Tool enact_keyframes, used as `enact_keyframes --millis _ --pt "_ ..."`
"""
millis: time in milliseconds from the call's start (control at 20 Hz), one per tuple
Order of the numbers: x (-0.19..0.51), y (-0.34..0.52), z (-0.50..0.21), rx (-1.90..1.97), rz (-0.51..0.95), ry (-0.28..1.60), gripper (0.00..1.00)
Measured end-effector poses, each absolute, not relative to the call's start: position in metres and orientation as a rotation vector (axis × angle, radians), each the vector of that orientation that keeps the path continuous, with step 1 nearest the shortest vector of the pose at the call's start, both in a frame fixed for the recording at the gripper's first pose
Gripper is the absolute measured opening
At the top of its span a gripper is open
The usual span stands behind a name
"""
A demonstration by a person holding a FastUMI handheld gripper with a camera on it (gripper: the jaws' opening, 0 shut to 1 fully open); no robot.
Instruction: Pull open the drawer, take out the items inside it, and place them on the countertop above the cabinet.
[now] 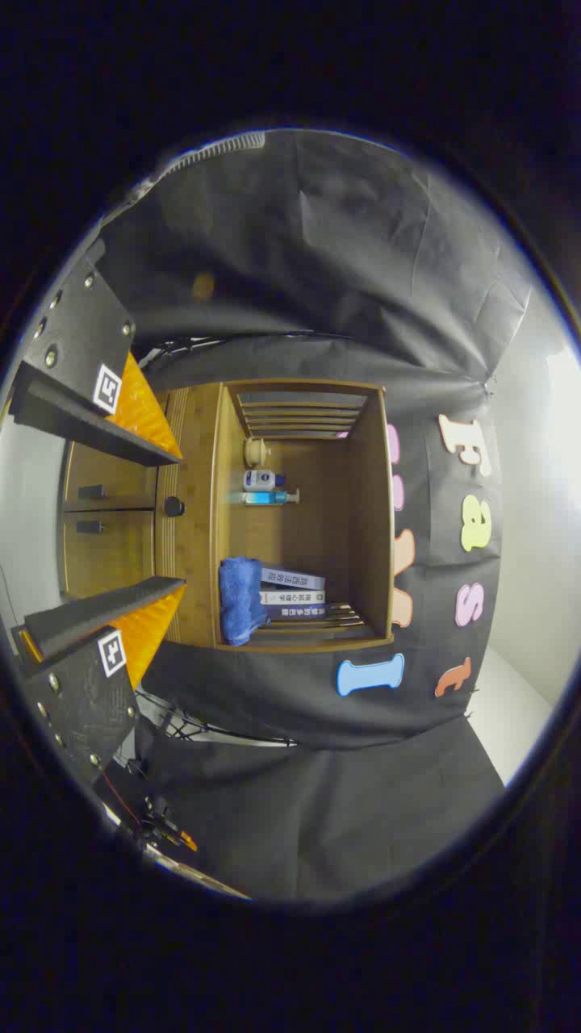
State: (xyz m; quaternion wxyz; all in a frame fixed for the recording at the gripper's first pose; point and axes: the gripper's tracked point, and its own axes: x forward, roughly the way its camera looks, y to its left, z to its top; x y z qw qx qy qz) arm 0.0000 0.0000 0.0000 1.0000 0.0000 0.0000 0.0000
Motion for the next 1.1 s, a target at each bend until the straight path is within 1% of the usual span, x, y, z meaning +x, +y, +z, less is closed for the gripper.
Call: enact_keyframes --millis 700,900,1100 --pt "0.01 -0.001 0.002 0.012 -0.004 -0.003 0.82" --pt "0.036 -0.002 0.0 0.017 -0.02 0.002 0.82" --pt "0.087 0.008 -0.019 0.011 -0.019 0.06 0.82"
